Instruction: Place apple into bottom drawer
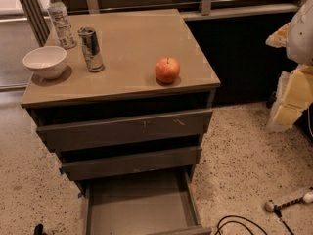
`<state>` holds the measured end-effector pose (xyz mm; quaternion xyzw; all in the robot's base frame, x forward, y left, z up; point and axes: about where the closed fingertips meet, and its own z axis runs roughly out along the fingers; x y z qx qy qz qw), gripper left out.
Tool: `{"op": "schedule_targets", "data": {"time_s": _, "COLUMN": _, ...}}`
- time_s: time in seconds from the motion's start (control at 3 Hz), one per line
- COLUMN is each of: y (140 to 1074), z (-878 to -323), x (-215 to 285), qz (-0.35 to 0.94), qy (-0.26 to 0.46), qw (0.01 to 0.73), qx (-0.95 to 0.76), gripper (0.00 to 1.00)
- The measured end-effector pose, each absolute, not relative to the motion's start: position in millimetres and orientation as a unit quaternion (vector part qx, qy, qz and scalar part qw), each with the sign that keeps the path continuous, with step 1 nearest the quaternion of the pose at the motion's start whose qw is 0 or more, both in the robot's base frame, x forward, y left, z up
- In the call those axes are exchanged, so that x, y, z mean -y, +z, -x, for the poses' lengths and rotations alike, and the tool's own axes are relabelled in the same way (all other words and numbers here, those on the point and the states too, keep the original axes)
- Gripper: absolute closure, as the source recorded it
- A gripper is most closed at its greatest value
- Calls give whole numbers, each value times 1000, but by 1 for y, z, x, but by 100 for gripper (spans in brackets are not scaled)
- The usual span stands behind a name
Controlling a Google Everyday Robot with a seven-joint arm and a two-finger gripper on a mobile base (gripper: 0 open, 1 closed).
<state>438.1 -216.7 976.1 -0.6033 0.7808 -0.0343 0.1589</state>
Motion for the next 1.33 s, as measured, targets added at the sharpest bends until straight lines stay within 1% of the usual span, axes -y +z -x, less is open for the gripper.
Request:
{"op": "schedule_targets", "data": {"time_s": 0.33, "y": 976, "z": -438, "x": 217, "qz": 603, "qy": -34, "qw": 159, "qx": -781, "gripper": 0}}
{"op": "schedule_targets", "data": {"time_s": 0.67, "y": 978, "z": -456, "x": 211, "qz": 602, "qy": -33, "qw": 174, "qx": -779, "gripper": 0}}
{"op": "schedule_targets", "data": {"time_s": 1.33, "y": 963, "z": -520, "x": 193, "qz": 597, "qy": -1, "qw": 219, "qx": -772, "gripper": 0}}
